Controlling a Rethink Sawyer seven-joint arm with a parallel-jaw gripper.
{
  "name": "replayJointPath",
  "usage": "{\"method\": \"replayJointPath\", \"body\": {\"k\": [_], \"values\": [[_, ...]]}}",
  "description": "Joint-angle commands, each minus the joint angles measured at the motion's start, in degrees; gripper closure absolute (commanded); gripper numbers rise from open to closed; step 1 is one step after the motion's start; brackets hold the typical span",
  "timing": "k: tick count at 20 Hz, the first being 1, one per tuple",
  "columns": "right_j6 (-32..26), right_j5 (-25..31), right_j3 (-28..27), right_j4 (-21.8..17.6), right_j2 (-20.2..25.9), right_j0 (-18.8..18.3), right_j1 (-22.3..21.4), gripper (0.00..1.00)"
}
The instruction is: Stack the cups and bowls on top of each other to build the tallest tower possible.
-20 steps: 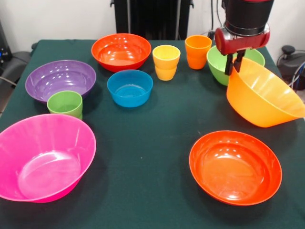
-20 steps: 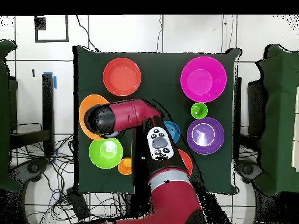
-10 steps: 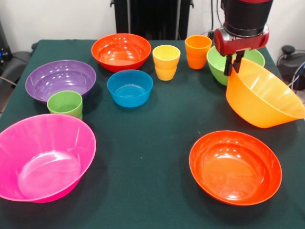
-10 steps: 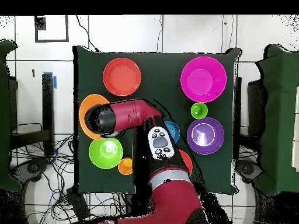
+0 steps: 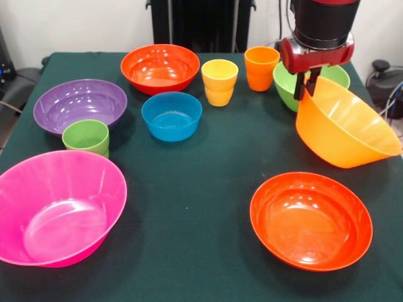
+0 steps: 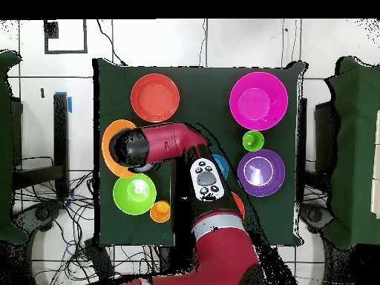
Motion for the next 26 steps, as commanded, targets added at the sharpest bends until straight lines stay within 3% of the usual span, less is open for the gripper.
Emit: {"method": "replayJointPath", "body": {"k": [1, 16, 26], "values": [[-8.59, 5.64, -3.32, -4.11, 4.48, -1.89, 2.84, 1.00], [-14.13, 7.40, -9.36, -8.15, 7.55, -3.59, 5.40, 1.00], [-15.13, 9.18, -10.53, -10.71, 8.96, -5.01, 5.78, 1.00]]}}
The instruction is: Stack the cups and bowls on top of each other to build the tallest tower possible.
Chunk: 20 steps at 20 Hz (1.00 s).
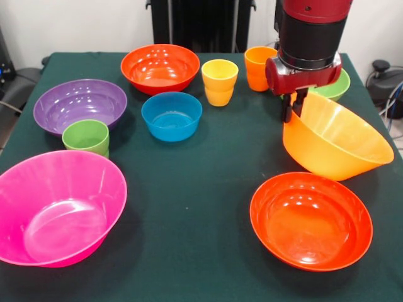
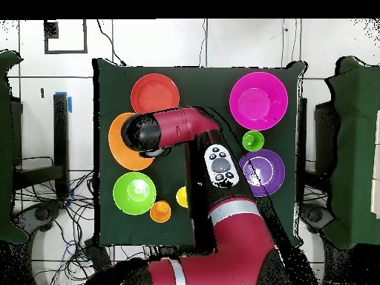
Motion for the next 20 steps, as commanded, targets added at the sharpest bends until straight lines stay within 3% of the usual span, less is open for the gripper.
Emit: {"method": "replayJointPath", "body": {"k": [1, 20], "values": [[-14.76, 7.67, -3.62, -5.12, 4.96, -1.09, 2.65, 1.00], [-14.67, 10.79, -3.08, -6.60, 4.06, -2.45, 1.84, 1.00]]}}
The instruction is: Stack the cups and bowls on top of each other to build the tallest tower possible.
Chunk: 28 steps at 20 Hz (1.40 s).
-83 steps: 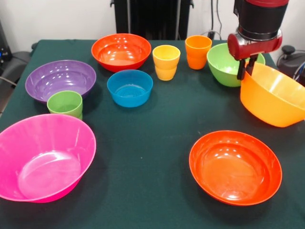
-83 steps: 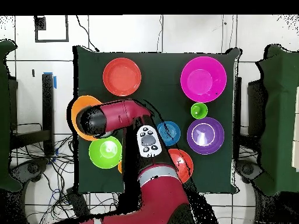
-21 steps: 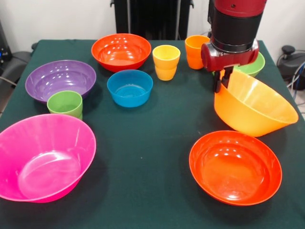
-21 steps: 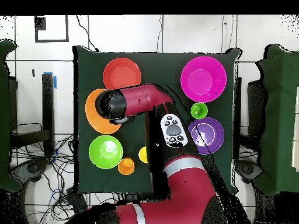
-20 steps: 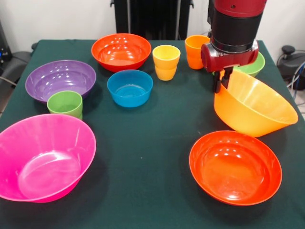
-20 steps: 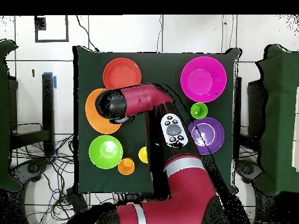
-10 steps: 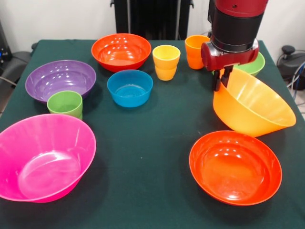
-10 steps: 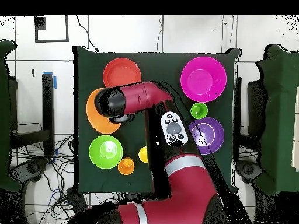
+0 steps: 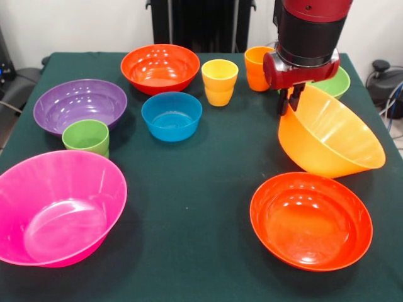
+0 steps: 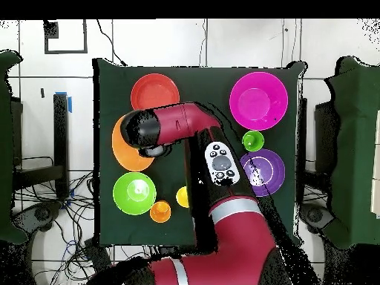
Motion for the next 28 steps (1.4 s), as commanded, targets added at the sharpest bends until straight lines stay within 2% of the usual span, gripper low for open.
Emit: {"method": "replayJointPath", "body": {"k": [1, 13, 28], "values": [[-14.89, 4.13, -1.38, -6.11, 3.50, -2.57, 1.77, 1.00], [-17.17, 3.49, -0.67, -8.62, 5.99, -6.15, 2.19, 1.00], [-16.71, 3.88, -0.24, -11.08, 8.01, -8.46, 2.00, 1.00]]}}
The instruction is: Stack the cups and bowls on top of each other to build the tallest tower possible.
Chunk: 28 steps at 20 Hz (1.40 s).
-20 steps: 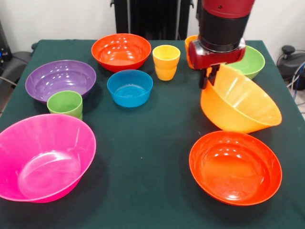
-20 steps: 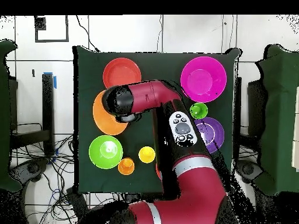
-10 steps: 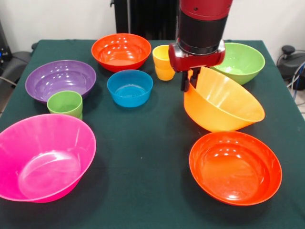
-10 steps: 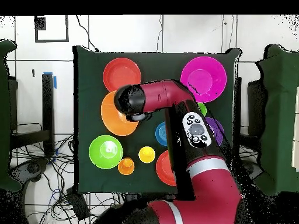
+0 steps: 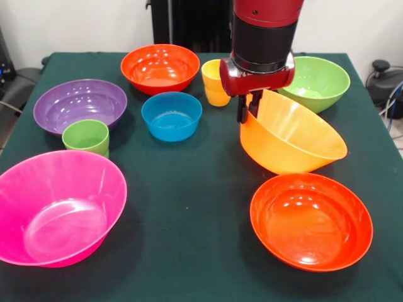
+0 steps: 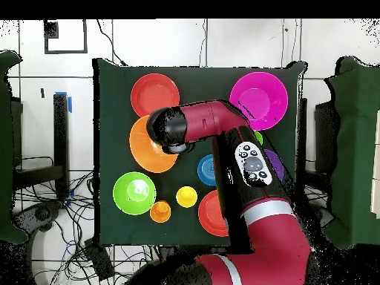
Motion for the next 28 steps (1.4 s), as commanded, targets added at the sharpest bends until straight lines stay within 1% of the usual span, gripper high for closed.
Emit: {"method": "replayJointPath", "body": {"k": [1, 5, 11, 15, 20, 28], "values": [[-16.78, 3.90, -0.35, -5.06, 4.09, -1.34, 2.10, 1.00], [-17.10, 4.13, -0.64, -5.50, 4.32, -1.94, 2.25, 1.00], [-18.67, 5.93, -2.33, -6.19, 5.36, -2.44, 2.92, 1.00], [-18.89, 6.34, -2.45, -6.86, 5.89, -3.44, 3.12, 1.00], [-17.55, 3.07, -0.18, -8.14, 6.59, -5.34, 2.55, 1.00], [-16.46, 3.92, 0.99, -9.06, 6.17, -7.01, 1.67, 1.00]]}}
